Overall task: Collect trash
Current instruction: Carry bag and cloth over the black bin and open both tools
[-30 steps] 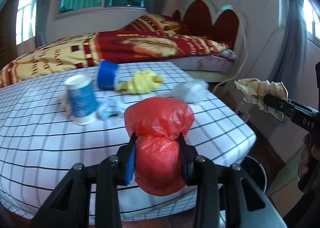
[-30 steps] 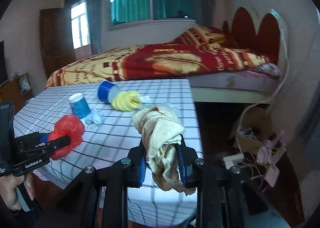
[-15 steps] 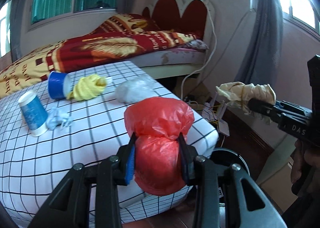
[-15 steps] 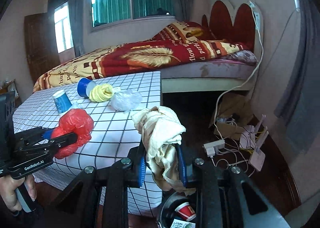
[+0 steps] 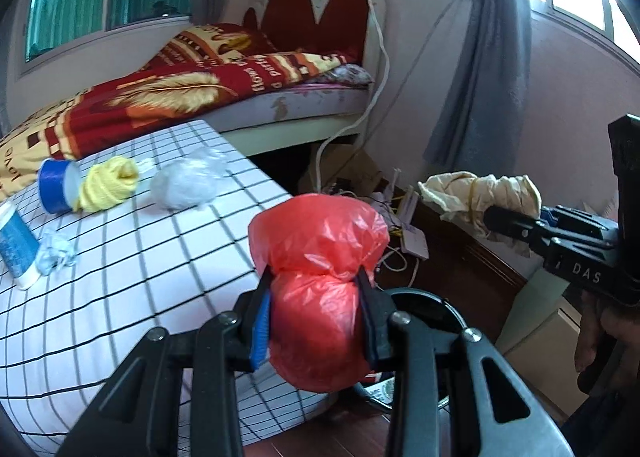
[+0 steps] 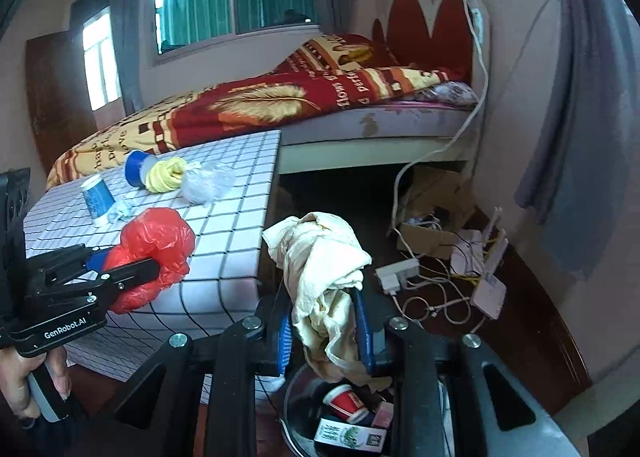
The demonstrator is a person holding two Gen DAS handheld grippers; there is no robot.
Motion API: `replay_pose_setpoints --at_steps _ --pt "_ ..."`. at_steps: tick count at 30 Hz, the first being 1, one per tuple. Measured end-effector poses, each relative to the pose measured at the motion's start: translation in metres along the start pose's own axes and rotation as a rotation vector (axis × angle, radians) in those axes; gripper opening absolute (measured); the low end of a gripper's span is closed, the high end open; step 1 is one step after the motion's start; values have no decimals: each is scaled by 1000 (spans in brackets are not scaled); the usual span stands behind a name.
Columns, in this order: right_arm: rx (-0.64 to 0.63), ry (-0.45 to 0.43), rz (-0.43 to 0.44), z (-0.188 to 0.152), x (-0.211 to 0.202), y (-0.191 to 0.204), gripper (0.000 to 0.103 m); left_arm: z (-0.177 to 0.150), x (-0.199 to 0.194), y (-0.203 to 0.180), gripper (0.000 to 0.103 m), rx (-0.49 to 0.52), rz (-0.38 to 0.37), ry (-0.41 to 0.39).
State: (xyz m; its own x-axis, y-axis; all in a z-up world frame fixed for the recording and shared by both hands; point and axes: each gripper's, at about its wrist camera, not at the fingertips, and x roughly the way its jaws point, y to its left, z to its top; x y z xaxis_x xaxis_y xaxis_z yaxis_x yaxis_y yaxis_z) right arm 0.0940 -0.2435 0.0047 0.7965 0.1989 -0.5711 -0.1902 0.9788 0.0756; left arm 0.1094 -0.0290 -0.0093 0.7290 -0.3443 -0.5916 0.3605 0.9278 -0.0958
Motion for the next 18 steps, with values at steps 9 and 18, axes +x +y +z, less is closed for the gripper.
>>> replay_pose_setpoints --at_steps 9,18 --pt "31 43 -46 -25 -8 -30 28 -9 13 -40 38 45 -70 39" --pt "43 83 -66 -45 -8 -49 28 -28 28 -72 38 67 -125 88"
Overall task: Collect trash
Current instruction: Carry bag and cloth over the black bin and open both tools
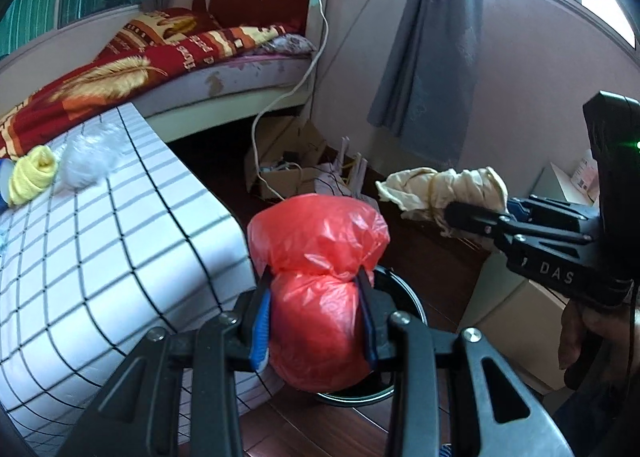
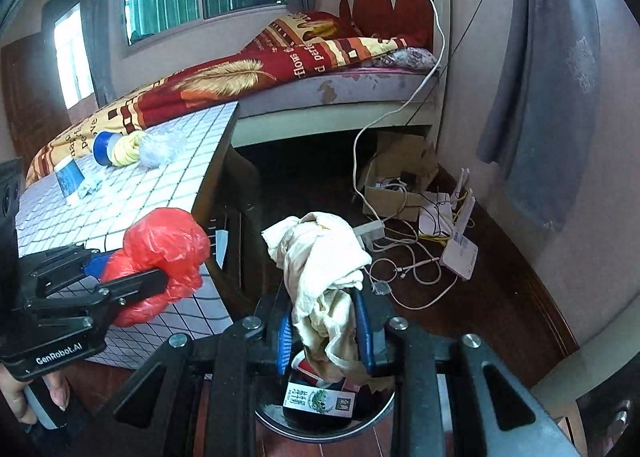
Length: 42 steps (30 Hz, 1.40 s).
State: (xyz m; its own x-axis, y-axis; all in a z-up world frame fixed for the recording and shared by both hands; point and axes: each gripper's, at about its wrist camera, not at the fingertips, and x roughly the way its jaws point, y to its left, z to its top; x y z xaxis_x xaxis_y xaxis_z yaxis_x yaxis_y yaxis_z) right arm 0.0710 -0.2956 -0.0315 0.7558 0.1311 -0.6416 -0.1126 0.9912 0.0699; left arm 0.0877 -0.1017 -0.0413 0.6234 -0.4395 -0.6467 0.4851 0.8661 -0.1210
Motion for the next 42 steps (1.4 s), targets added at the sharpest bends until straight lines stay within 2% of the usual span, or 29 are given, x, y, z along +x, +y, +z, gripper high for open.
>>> replay_pose_setpoints --at_steps 12,21,28,31,32,33,34,35,37,40,41,42 --pt "2 104 11 -29 26 -13 28 -25 39 -6 38 -15 -50 120" --pt "-15 224 20 -61 67 -17 28 -44 82 -8 38 -11 -65 237" --pt "-39 294 46 -78 94 -17 28 -53 107 -4 38 -21 -72 295" --pt "-51 317 53 -82 104 -16 29 -58 117 -3 42 -43 -93 312" --pt "-71 331 49 -84 110 -16 35 -59 119 -2 57 -53 -92 315" --pt "-107 359 8 -89 117 -15 67 -60 124 -1 70 -62 -77 321" --pt "-126 382 -27 -95 122 -17 84 -62 123 1 85 -71 -58 312" --pt "-126 388 -40 -99 124 -21 90 -63 122 2 86 -78 -47 302" --pt "-97 413 -59 -104 127 -30 90 -67 122 5 87 -77 -15 309" --pt "-110 408 -98 -103 125 -31 93 -69 117 10 99 -82 34 296" --pt "-112 404 -110 -101 125 -31 103 -70 115 12 99 -81 47 292" --pt "-115 395 -114 -100 124 -30 103 -70 112 13 99 -82 59 287"
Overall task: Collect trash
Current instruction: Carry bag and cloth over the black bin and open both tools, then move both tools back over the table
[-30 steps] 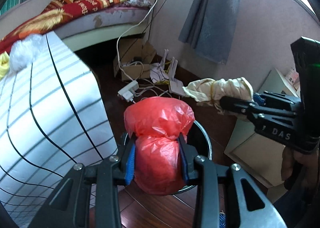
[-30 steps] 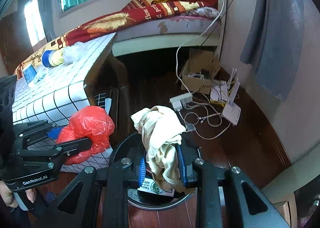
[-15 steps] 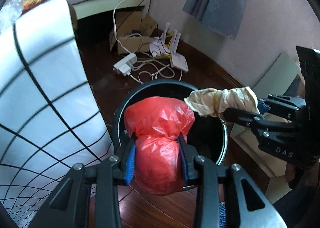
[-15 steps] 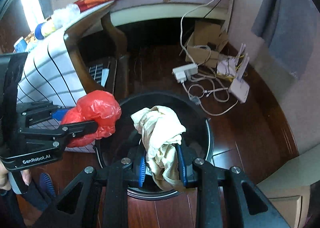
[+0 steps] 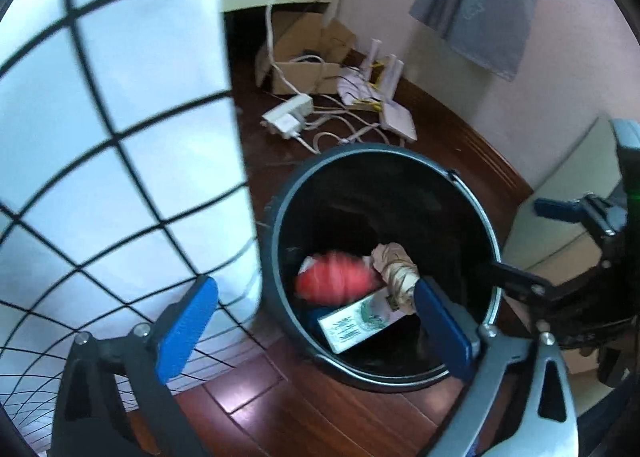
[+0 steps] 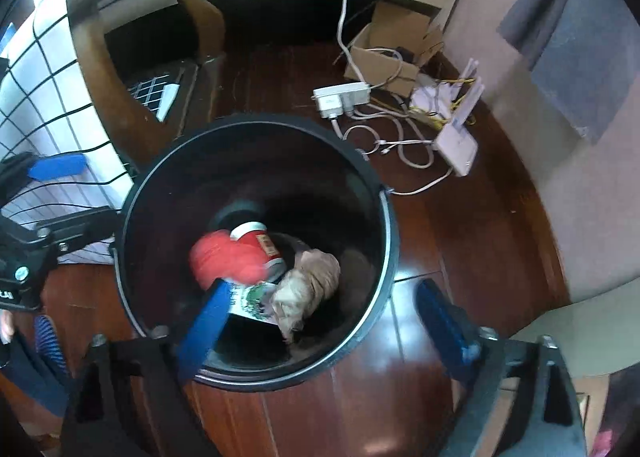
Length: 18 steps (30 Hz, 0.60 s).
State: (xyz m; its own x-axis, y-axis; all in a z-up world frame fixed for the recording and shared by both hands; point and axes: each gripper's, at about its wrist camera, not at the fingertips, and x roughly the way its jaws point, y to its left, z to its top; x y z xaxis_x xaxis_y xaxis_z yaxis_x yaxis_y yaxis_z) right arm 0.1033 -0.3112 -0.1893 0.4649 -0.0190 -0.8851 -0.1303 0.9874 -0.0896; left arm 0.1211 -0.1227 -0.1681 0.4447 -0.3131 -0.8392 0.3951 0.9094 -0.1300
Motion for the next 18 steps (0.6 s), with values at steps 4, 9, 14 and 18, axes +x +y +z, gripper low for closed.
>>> replay_pose_setpoints --at_steps 4,9,14,18 --pt "-4 -10 -4 3 -5 3 103 1 -9 2 99 -5 33 -26" --pt "-12 -28 9 8 -13 8 103 2 -20 5 99 -6 49 -44" --pt "-13 -58 24 13 -28 14 103 2 -35 8 99 -4 67 -58" --pt "0 -103 32 18 -48 16 103 4 -56 9 100 -20 85 -97"
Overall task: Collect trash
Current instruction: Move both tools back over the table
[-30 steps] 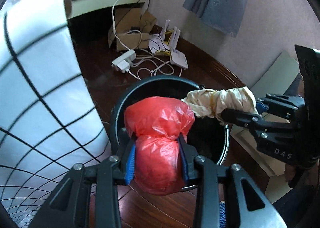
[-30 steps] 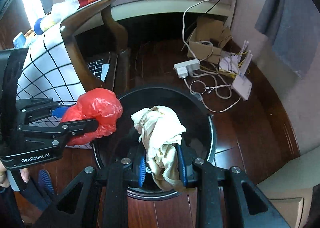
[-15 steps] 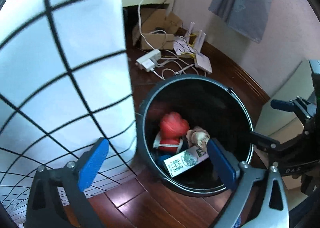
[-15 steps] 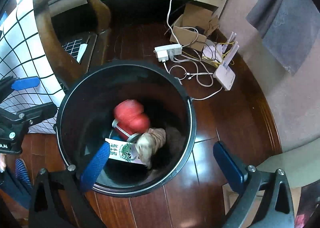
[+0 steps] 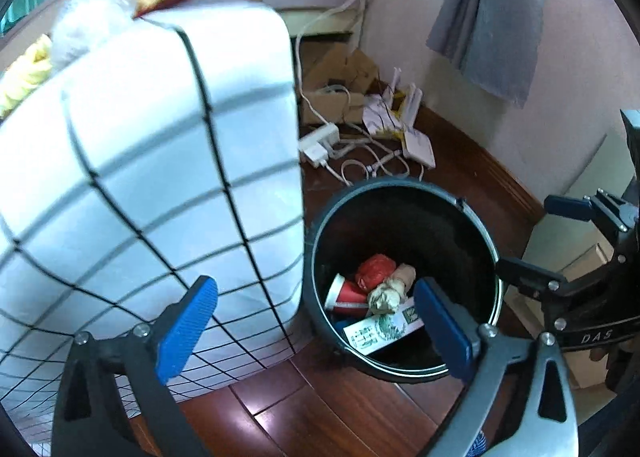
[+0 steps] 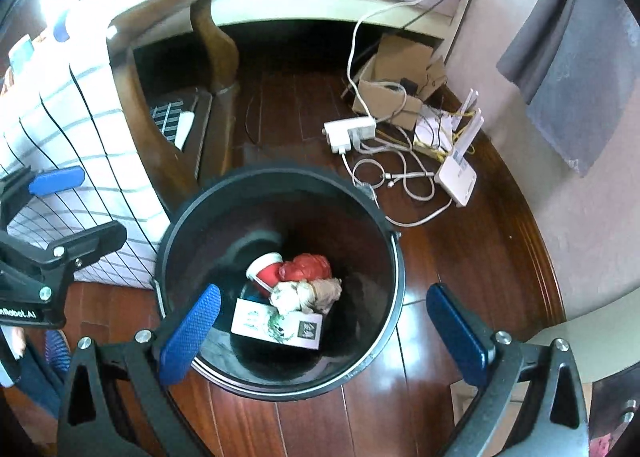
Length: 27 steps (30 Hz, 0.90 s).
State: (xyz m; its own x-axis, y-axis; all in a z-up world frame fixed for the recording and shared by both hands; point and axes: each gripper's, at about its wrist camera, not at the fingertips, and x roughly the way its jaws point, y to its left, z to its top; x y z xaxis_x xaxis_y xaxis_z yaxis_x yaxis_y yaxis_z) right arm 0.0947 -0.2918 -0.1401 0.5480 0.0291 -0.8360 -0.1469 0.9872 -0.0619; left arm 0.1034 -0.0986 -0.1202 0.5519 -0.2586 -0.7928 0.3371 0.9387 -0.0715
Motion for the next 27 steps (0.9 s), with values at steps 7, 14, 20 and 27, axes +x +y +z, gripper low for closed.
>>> replay_pose_setpoints --at_steps 7,14,20,27 --pt "16 -94 11 16 -41 4 103 13 -36 2 100 -5 3 -79" --pt "-3 -164 30 32 -66 22 103 21 -68 14 101 -12 33 -144" --pt "-8 -263 68 53 -86 41 103 23 -95 37 101 -37 92 -208" --pt "-74 -364 89 76 -100 78 103 22 -117 78 101 -101 147 -259"
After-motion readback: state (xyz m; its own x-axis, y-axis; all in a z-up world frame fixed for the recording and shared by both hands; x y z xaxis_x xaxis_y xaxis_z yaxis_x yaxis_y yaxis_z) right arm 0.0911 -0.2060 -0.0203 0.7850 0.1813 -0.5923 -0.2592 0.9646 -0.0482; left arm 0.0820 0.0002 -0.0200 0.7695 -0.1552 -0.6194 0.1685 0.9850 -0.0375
